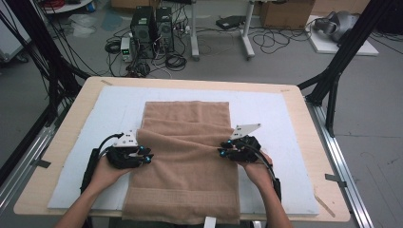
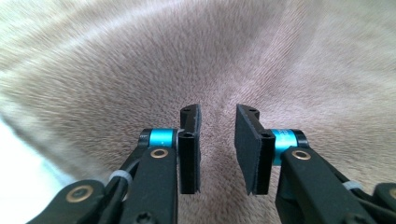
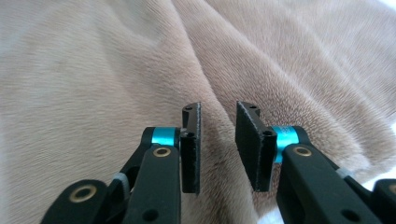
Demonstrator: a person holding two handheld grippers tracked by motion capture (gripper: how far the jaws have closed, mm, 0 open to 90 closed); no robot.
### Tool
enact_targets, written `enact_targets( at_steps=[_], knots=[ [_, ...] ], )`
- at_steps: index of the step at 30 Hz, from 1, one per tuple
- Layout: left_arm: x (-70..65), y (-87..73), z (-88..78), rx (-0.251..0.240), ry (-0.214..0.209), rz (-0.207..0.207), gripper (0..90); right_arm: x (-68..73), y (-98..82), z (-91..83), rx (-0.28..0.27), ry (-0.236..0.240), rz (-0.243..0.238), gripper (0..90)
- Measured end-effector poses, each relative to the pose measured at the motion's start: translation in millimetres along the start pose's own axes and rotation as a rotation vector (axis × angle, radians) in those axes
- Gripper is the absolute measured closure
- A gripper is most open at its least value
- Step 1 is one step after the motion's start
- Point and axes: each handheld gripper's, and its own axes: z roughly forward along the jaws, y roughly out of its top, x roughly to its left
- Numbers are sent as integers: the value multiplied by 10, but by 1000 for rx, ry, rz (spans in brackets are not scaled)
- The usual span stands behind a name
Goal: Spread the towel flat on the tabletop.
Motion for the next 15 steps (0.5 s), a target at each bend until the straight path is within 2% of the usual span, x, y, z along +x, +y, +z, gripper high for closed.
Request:
enact_targets(
  at_steps=[3, 7, 10, 12, 14, 15],
  knots=[
    [-7, -21, -81, -14, -11, 7, 679, 93, 3, -119, -19, 21, -35, 670],
    [-2, -103, -88, 8, -23, -2, 659, 182, -78, -194, -28, 37, -51, 665],
    [-6, -125, -20, 63, -40, 1, 633, 185, -183, -145, -8, 69, -38, 647],
    [-29, -123, 21, 76, -45, 11, 627, 200, -242, -71, 15, 93, -31, 638],
    [-52, -134, 78, 111, -43, 29, 628, 229, -284, 11, 50, 111, -33, 629],
    [-63, -135, 79, 108, -36, 38, 625, 241, -300, 52, 67, 114, -38, 633]
  ],
)
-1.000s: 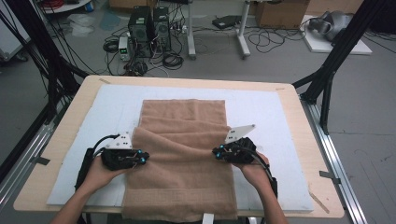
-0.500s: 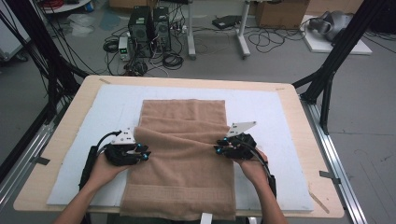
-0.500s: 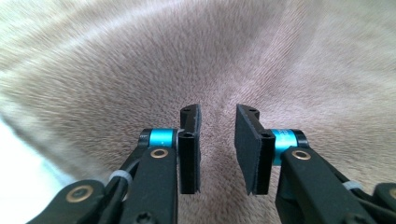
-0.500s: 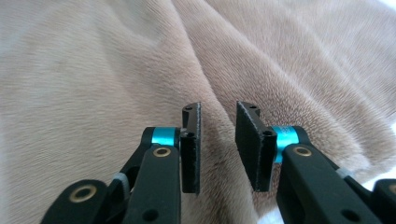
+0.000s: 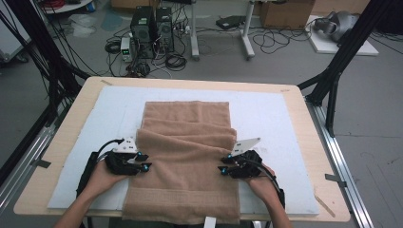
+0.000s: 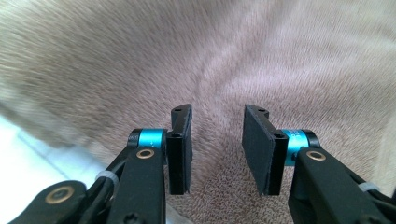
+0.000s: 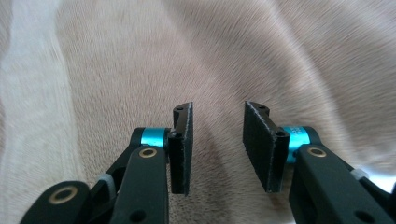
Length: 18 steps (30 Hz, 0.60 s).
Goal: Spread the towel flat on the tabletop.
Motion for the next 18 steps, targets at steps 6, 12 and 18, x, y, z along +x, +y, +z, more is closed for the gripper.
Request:
enact_targets(
  at_steps=[6, 12, 18],
  knots=[
    [-19, 6, 4, -4, -16, 7, 771, -2, -22, 58, -3, 26, 18, 796],
    [-43, 8, -9, 2, -23, 15, 835, 16, -11, 55, 3, 41, 5, 847],
    [-104, 1, -95, -17, -28, 28, 843, 94, -30, -2, -18, 58, 4, 850]
  ],
)
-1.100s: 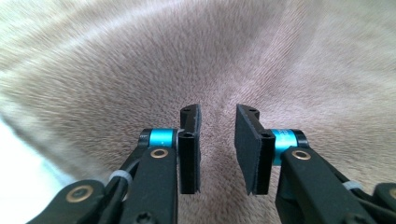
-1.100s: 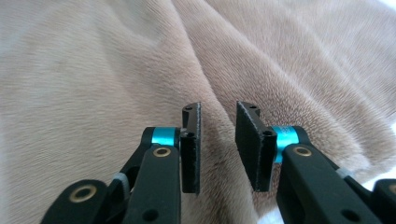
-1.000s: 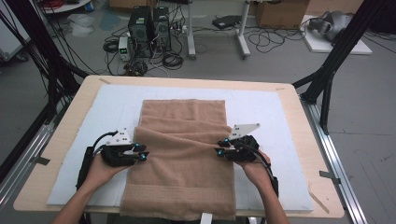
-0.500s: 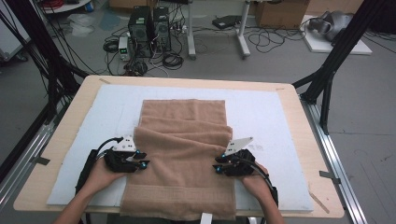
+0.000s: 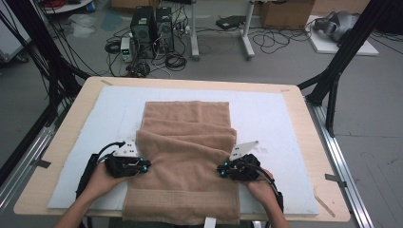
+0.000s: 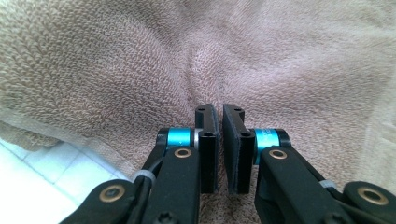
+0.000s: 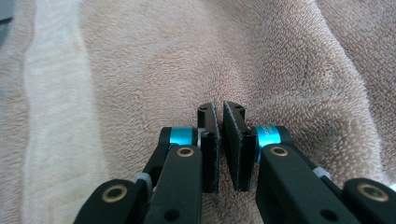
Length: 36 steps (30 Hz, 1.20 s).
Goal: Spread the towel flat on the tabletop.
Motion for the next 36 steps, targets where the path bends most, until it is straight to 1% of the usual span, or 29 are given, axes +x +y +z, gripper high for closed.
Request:
enact_targets(
  at_steps=[1, 3, 6, 7, 9, 11, 12, 13, 14, 15, 16, 17, 18, 19, 20, 22, 23, 25, 26, 27, 28, 30, 31, 32, 33, 34, 35, 36],
  knots=[
    [-22, -15, -27, -19, 0, -7, 843, 28, -2, -20, -10, 7, 2, 849],
    [-66, -59, -75, -46, -9, -23, 844, 99, -2, -54, -14, 9, -17, 850],
    [-153, -117, -159, -62, -9, -20, 845, 222, -2, -89, -21, 23, -27, 849],
    [-189, -130, -191, -69, -16, -19, 845, 266, 1, -99, -18, 26, -39, 849],
    [-275, -147, -275, -82, -30, -11, 846, 360, 9, -137, -29, 36, -57, 849],
    [-378, -156, -385, -98, -47, 6, 847, 476, 21, -207, -39, 56, -74, 852],
    [-432, -157, -447, -109, -59, 12, 847, 537, 33, -252, -51, 77, -86, 860],
    [-487, -154, -513, -122, -74, 17, 847, 608, 50, -310, -75, 114, -96, 859],
    [-539, -145, -572, -136, -86, 29, 843, 682, 73, -379, -103, 134, -111, 836],
    [-580, -127, -621, -143, -92, 40, 831, 738, 102, -446, -131, 146, -131, 796],
    [-608, -102, -657, -151, -91, 42, 798, 770, 134, -506, -151, 154, -137, 767],
    [-618, -68, -677, -154, -88, 43, 739, 783, 167, -551, -168, 151, -132, 756],
    [-614, -32, -681, -153, -85, 45, 693, 765, 198, -575, -168, 135, -142, 752],
    [-600, 1, -669, -152, -75, 50, 674, 730, 225, -571, -150, 112, -145, 733],
    [-575, 31, -641, -149, -60, 57, 669, 670, 247, -534, -127, 78, -144, 722],
    [-494, 65, -540, -135, -31, 53, 659, 494, 253, -417, -77, 43, -117, 704],
    [-454, 69, -495, -130, -25, 48, 659, 400, 241, -347, -58, 24, -96, 701],
    [-335, 50, -351, -123, -4, 0, 645, 251, 196, -209, -30, 31, -53, 685],
    [-289, 34, -294, -109, 4, -9, 636, 210, 169, -148, -13, 29, -45, 680],
    [-254, 8, -237, -109, -2, -31, 636, 185, 139, -91, 3, 36, -35, 673],
    [-232, -14, -189, -95, -1, -39, 636, 174, 111, -41, 16, 46, -33, 669],
    [-209, -43, -106, -65, 7, -39, 636, 187, 55, 40, 49, 52, -33, 670],
    [-204, -54, -70, -52, 8, -33, 635, 194, 27, 76, 56, 53, -34, 680],
    [-204, -61, -34, -32, 16, -27, 638, 201, 5, 78, 33, 42, -36, 699],
    [-204, -72, 8, -19, 15, -28, 642, 202, -10, 73, 27, 43, -29, 725],
    [-206, -88, 43, -9, 13, -24, 664, 199, -15, 70, 22, 38, -22, 760],
    [-209, -105, 48, -34, 17, -27, 683, 197, -16, 69, 21, 32, -28, 805],
    [-209, -113, 46, -39, 17, -40, 737, 203, -11, 65, 27, 47, -25, 847]
  ],
)
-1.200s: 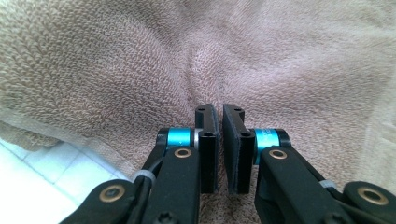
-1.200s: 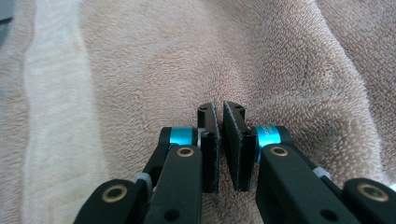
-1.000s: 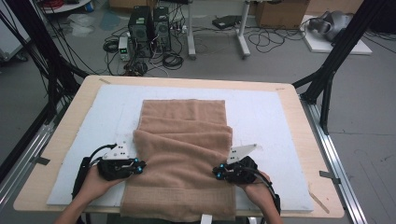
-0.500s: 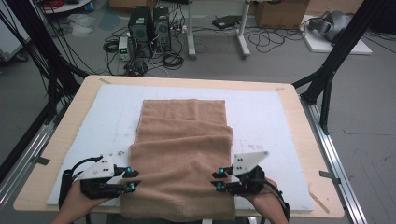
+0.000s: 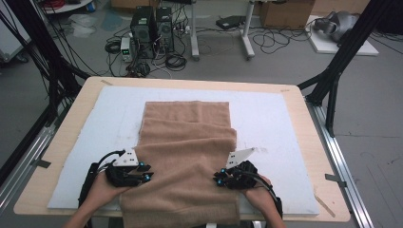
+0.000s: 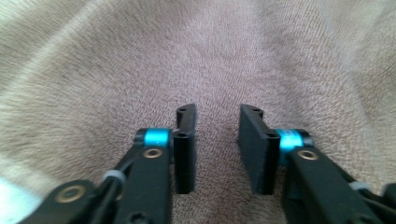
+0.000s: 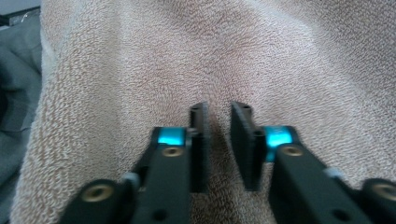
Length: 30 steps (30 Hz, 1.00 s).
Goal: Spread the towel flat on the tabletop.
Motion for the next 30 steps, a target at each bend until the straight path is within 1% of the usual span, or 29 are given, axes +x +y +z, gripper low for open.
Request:
enact_targets(
  at_steps=[1, 2, 4, 5, 6, 7, 9, 10, 11, 12, 13, 15, 16, 17, 18, 19, 20, 21, 22, 23, 24, 25, 26, 28, 29, 30],
  knots=[
    [2, -7, -7, -5, -5, -9, 780, 7, 3, 2, 3, -4, -14, 853],
    [-6, -14, -11, -9, -8, -12, 837, 21, 6, -3, 6, -3, -18, 857],
    [-32, -23, -37, -9, -21, -3, 852, 56, 6, -21, 9, 19, -17, 862],
    [-53, -28, -64, -9, -25, 5, 854, 89, 2, -40, 4, 18, -26, 861],
    [-88, -33, -103, -21, -36, 6, 856, 132, -2, -69, -4, 26, -28, 862],
    [-128, -38, -155, -39, -47, 15, 856, 183, -5, -110, -16, 43, -34, 862],
    [-214, -45, -272, -89, -59, 27, 851, 307, -14, -212, -50, 59, -56, 853],
    [-241, -44, -321, -111, -53, 33, 831, 346, -20, -264, -82, 72, -58, 840],
    [-248, -39, -348, -126, -46, 28, 797, 365, -24, -316, -112, 68, -59, 812],
    [-232, -31, -354, -127, -39, 26, 765, 362, -22, -353, -133, 56, -53, 792],
    [-207, -24, -342, -123, -29, 17, 749, 338, -12, -371, -136, 39, -49, 767],
    [-144, -15, -288, -103, -9, -3, 717, 269, 21, -350, -95, -12, -46, 739],
    [-116, -14, -254, -93, -5, -8, 707, 227, 33, -316, -75, -22, -45, 713],
    [-104, -16, -225, -86, 1, -16, 693, 186, 41, -275, -62, -28, -33, 692],
    [-81, -23, -179, -59, 1, -14, 692, 155, 44, -241, -52, -35, -25, 690],
    [-77, -34, -141, -40, -1, -16, 692, 109, 40, -181, -34, -27, -14, 690],
    [-80, -48, -110, -17, -3, -8, 698, 84, 35, -138, -18, -21, -8, 694],
    [-92, -67, -81, 2, -12, 3, 735, 73, 25, -92, -3, -13, -10, 718],
    [-111, -86, -79, -14, -3, 19, 774, 73, 12, -53, 11, -2, -12, 752],
    [-113, -97, -88, -18, -9, 18, 825, 82, -3, -17, 26, 8, -17, 774],
    [-116, -104, -98, -17, -9, 16, 846, 100, -19, -7, 7, 7, -22, 821],
    [-116, -114, -102, -23, -8, 10, 861, 111, -30, -11, 1, 23, -16, 854],
    [-115, -120, -111, -22, -12, 10, 866, 112, -38, -19, 4, 33, -28, 867],
    [-145, -123, -134, -15, -10, 13, 881, 141, -40, -36, 16, 67, -31, 874],
    [-166, -127, -156, -7, -18, 23, 883, 165, -38, -47, 25, 84, -40, 890],
    [-197, -133, -185, -11, -35, 26, 887, 200, -34, -59, 24, 111, -45, 890]
  ],
)
